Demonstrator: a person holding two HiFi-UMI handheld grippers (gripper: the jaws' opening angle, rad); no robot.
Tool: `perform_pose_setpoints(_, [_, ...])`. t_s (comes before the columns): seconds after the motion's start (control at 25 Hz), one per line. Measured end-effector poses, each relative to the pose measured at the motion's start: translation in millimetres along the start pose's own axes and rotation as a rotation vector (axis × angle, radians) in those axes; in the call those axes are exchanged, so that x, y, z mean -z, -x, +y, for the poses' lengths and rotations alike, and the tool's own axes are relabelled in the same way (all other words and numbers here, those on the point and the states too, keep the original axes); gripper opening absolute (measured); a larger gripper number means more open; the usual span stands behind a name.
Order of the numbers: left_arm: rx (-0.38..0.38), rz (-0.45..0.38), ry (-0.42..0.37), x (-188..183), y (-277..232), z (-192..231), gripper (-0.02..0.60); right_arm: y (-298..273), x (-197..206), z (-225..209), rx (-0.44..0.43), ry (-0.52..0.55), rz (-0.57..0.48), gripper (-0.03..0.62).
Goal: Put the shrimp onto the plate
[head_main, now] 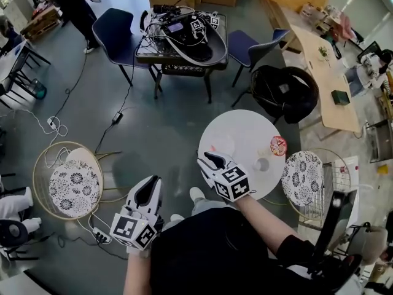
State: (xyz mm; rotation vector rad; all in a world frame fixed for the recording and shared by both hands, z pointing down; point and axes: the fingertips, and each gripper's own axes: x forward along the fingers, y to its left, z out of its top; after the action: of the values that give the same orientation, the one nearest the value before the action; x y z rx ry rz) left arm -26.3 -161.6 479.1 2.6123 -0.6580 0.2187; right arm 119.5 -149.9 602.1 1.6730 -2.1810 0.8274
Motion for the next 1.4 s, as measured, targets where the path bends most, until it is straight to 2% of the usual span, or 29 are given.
perform_pose_setpoints(0.32, [0.009,-0.096,0.014,-21,37,9,0.026,27,-67,89,-0.132,0.067,-0.137,0.068])
perform_pose_setpoints(0.64, [-0.009,-0.172,0.004,-35,77,18,0.026,44,-109,176,-0.302,0.164,-0.222,0.049])
perform_pose_setpoints(0.92, [0.001,-0.270,-0.017,-47,118,15,0.023,47,-119,235,-0.385,0.318,-0.283,0.040])
perform_pose_setpoints(1.16, [-0.051,-0.305,-0.060,-52,149,17,0.008,46,-121,268,-0.469,0.334,-0.315,0.038])
perform_pose_setpoints(1.4, [-0.087,-0.317,-0.069,-54,164,22,0.008,42,-120,286,-0.538,0.312,-0.319,0.029])
